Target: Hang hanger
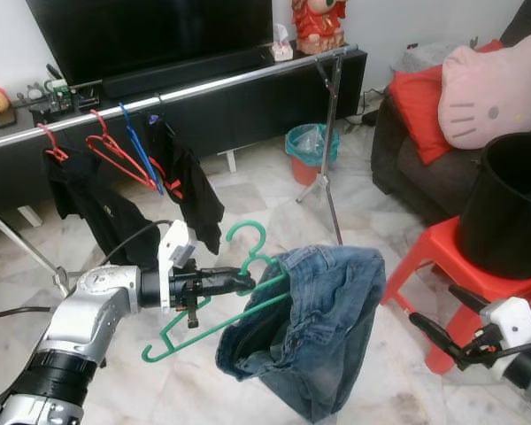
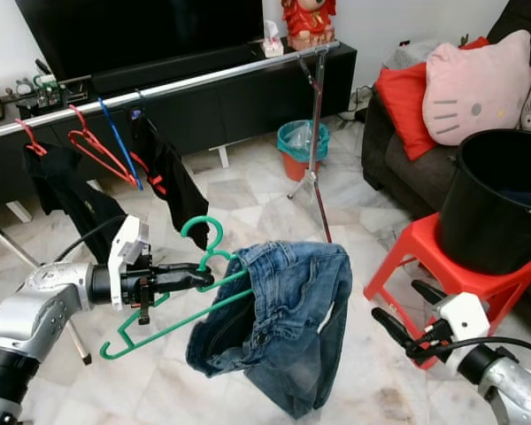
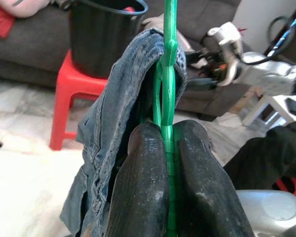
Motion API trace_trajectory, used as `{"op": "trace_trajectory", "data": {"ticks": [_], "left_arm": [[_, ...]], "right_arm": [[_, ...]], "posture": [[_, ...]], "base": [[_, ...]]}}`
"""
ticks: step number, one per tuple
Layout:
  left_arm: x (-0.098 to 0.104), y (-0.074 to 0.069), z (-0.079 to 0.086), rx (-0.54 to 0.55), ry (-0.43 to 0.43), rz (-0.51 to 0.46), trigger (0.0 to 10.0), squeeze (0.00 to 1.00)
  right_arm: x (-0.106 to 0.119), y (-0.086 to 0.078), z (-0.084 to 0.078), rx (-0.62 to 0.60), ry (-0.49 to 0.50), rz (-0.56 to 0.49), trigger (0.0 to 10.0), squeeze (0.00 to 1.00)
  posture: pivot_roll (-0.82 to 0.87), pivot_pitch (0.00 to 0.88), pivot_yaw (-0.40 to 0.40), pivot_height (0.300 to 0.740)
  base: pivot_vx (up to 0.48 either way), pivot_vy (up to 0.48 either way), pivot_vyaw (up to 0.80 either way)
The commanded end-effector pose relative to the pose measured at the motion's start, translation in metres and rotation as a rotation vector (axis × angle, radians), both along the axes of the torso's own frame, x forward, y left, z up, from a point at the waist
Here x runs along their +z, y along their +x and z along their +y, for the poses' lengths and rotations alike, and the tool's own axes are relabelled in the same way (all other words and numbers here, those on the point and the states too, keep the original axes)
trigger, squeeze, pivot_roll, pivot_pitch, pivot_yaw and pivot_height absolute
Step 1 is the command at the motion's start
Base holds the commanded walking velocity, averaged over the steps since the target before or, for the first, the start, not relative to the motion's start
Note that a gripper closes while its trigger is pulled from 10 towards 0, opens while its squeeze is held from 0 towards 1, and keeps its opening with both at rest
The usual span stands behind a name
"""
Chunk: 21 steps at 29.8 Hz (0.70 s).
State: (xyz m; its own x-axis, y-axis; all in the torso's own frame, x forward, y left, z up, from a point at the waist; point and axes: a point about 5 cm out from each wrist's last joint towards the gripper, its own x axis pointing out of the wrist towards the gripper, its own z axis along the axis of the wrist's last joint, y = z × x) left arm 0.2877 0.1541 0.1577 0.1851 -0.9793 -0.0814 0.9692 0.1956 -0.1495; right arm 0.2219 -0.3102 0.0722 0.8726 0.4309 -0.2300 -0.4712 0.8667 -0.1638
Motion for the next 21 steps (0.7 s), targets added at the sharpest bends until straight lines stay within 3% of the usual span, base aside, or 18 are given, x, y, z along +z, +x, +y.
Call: {"op": "trace_trajectory", "data": {"ticks": [1,5,11,15,21], "left_arm": [[0.023,-0.002,0.001,-0.056,-0.077,-0.067,10.0,0.00],[0.019,-0.013,0.003,-0.154,-0.022,-0.039,10.0,0.00],[0.017,-0.016,0.002,-0.168,-0.015,-0.029,10.0,0.00],[0.018,-0.016,0.002,-0.167,-0.021,-0.028,10.0,0.00],[0.019,-0.016,-0.001,-0.167,-0.030,-0.035,10.0,0.00]], "right_arm": [[0.002,0.001,-0.002,-0.001,0.002,-0.007,10.0,0.00],[0.008,0.010,-0.003,-0.024,-0.034,-0.051,10.0,0.00],[0.013,0.013,-0.002,0.002,-0.015,-0.062,10.0,0.00],[0.014,0.015,0.008,0.090,0.044,-0.040,10.0,0.00],[0.006,0.004,0.032,0.305,0.178,0.083,10.0,0.00]], "posture": [[0.05,0.017,0.102,0.740],[0.06,0.017,0.102,0.740],[0.05,0.017,0.101,0.740],[0.05,0.017,0.097,0.740],[0.06,0.011,0.094,0.740]], "base": [[0.000,0.000,0.00],[0.000,0.000,0.00],[0.000,0.000,0.00],[0.000,0.000,0.00],[0.000,0.000,0.00]]}}
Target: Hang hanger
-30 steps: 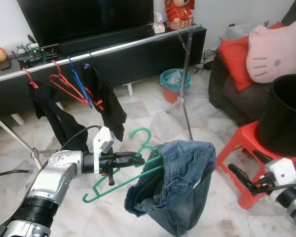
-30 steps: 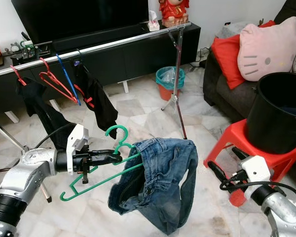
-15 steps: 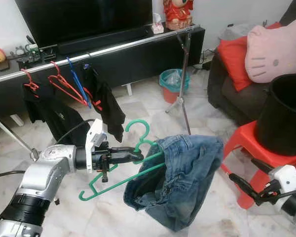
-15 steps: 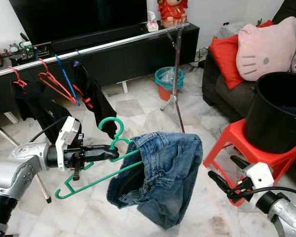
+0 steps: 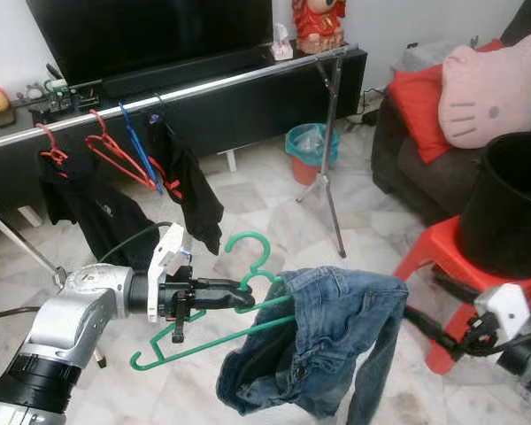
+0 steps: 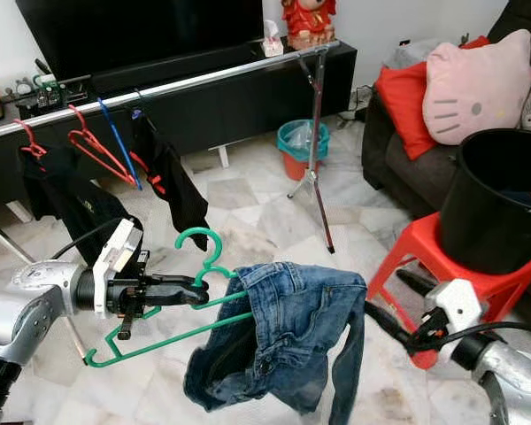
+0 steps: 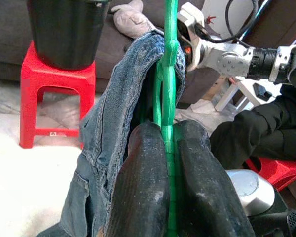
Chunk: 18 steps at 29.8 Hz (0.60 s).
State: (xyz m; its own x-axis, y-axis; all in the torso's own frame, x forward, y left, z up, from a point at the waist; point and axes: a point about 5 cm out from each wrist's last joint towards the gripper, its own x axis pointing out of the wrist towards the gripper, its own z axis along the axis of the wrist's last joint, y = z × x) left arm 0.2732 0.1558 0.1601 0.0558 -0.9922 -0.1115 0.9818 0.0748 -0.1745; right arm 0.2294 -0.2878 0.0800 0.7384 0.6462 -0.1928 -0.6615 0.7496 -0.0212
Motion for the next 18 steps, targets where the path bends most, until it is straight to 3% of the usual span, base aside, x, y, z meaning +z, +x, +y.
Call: {"op": "trace_trajectory", "data": {"ticks": [1,9,15,18], "left_arm": [[0.017,-0.001,-0.003,-0.039,-0.062,-0.060,10.0,0.00],[0.016,-0.001,-0.003,-0.036,-0.061,-0.062,10.0,0.00],[0.013,0.001,-0.005,-0.029,-0.054,-0.062,10.0,0.00],[0.011,0.001,-0.005,-0.026,-0.052,-0.059,10.0,0.00]], "right_arm": [[-0.003,-0.004,0.011,0.092,0.037,0.044,10.0,0.00],[0.000,-0.006,0.002,0.077,-0.005,0.056,10.0,0.00],[0.004,-0.001,-0.013,-0.026,-0.099,0.017,10.0,0.00],[0.004,-0.004,-0.012,0.002,-0.058,0.044,10.0,0.00]], "posture": [[0.06,0.011,0.094,0.740],[0.06,0.000,0.092,0.740],[0.05,0.000,0.093,0.740],[0.05,0.000,0.094,0.740]], "base": [[0.000,0.000,0.00],[0.000,0.000,0.00],[0.000,0.000,0.00],[0.000,0.000,0.00]]}}
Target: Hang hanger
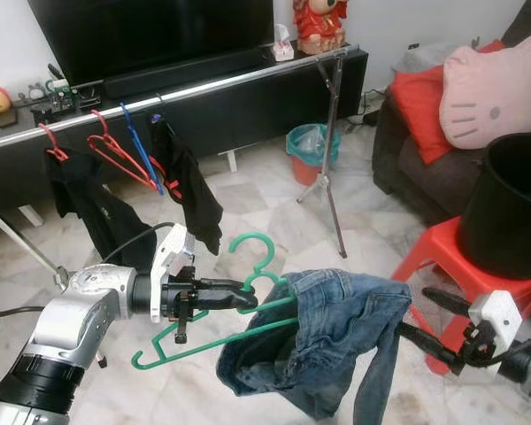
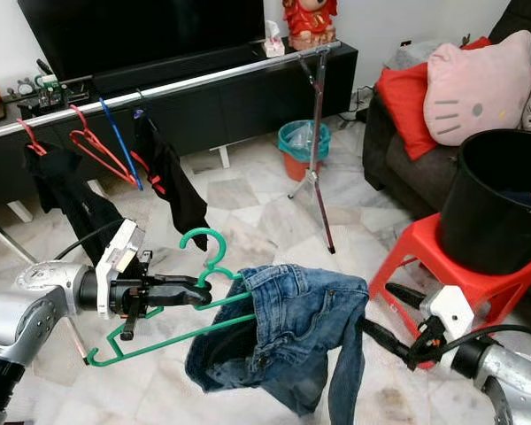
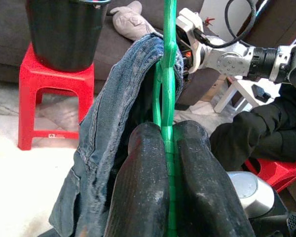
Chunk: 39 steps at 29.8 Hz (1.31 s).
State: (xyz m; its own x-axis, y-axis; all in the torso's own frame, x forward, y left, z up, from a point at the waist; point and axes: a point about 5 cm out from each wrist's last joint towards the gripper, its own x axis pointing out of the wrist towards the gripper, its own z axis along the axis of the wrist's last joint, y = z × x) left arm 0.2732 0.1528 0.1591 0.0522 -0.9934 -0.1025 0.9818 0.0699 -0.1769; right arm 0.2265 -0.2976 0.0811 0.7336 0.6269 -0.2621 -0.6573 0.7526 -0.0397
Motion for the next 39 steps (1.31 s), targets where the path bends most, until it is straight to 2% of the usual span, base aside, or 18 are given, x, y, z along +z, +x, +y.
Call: {"op": "trace_trajectory", "data": {"ticks": [1,5,9,12,21,30,39], "left_arm": [[0.012,0.002,-0.002,-0.024,-0.040,-0.062,10.0,0.00],[0.012,0.002,-0.002,-0.025,-0.044,-0.061,10.0,0.00],[0.012,0.002,-0.003,-0.024,-0.045,-0.061,10.0,0.00],[0.012,0.002,-0.003,-0.022,-0.044,-0.060,10.0,0.00],[0.013,0.001,-0.003,-0.028,-0.043,-0.061,10.0,0.00],[0.017,-0.002,-0.004,-0.055,-0.056,-0.060,10.0,0.00],[0.018,-0.009,-0.005,-0.111,-0.057,-0.043,10.0,0.00]], "right_arm": [[0.003,-0.007,0.003,0.060,0.017,0.022,10.0,0.00],[0.004,-0.008,0.004,0.065,0.037,0.021,10.0,0.00],[0.004,-0.015,0.010,0.131,0.084,0.066,10.0,0.00],[0.004,-0.016,0.013,0.146,0.084,0.071,10.0,0.00],[0.001,-0.004,0.007,0.072,-0.018,0.039,10.0,0.00],[-0.003,-0.001,0.016,0.109,0.039,0.057,10.0,0.00],[-0.003,0.007,0.018,0.119,0.039,0.054,10.0,0.00]], "posture": [[0.04,0.000,0.095,0.740],[0.04,0.000,0.096,0.740],[0.04,0.004,0.096,0.740],[0.04,0.005,0.096,0.740],[0.05,0.010,0.095,0.740],[0.06,0.008,0.094,0.740],[0.06,0.012,0.092,0.740]], "base": [[0.000,0.000,0.00],[0.000,0.000,0.00],[0.000,0.000,0.00],[0.000,0.000,0.00],[0.000,0.000,0.00],[0.000,0.000,0.00],[0.000,0.000,0.00]]}}
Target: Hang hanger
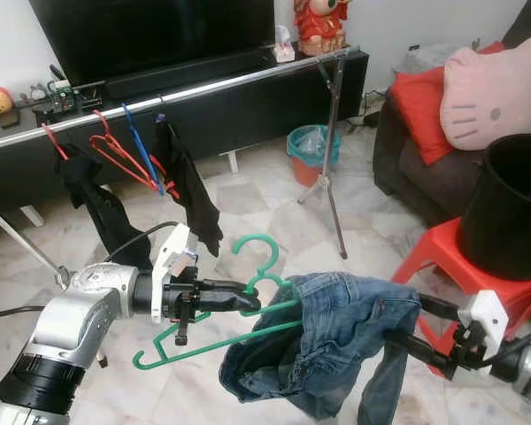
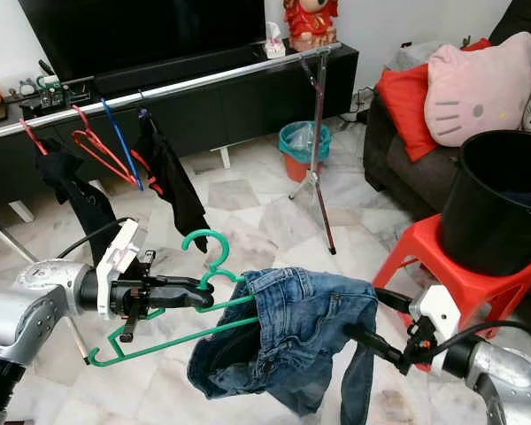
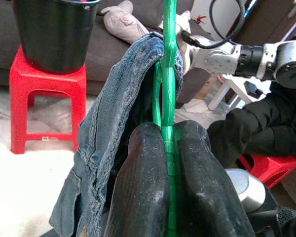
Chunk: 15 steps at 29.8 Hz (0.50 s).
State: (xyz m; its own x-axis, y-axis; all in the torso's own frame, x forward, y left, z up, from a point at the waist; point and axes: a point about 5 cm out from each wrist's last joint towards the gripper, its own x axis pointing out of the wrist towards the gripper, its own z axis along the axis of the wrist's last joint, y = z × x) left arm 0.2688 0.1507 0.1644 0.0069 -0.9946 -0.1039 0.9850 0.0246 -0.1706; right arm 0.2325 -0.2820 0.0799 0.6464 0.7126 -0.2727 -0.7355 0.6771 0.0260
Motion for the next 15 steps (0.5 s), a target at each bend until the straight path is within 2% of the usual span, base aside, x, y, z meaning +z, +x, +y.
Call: {"op": "trace_trajectory", "data": {"ticks": [1,5,6,15], "left_arm": [[0.0129,-0.0048,-0.0028,-0.068,-0.058,-0.034,10.0,0.00],[0.0139,-0.0060,-0.0032,-0.075,-0.061,-0.034,10.0,0.00],[0.0143,-0.0060,-0.0033,-0.075,-0.061,-0.035,10.0,0.00],[0.0148,-0.0053,-0.0036,-0.068,-0.065,-0.039,10.0,0.00]], "right_arm": [[-0.0015,0.0021,0.0026,0.009,-0.001,-0.002,10.0,0.00],[-0.0001,0.0066,0.0057,0.016,0.007,-0.012,10.0,0.00],[0.0002,0.0075,0.0065,0.013,0.011,-0.017,0.0,0.00],[-0.0010,0.0072,0.0118,0.045,0.038,-0.010,0.0,0.00]], "posture": [[0.06,0.012,0.092,0.740],[0.06,0.011,0.093,0.740],[0.07,0.012,0.093,0.740],[0.06,0.012,0.094,0.740]], "base": [[0.000,0.000,0.00],[0.000,0.000,0.00],[0.000,0.000,0.00],[0.000,0.000,0.00]]}}
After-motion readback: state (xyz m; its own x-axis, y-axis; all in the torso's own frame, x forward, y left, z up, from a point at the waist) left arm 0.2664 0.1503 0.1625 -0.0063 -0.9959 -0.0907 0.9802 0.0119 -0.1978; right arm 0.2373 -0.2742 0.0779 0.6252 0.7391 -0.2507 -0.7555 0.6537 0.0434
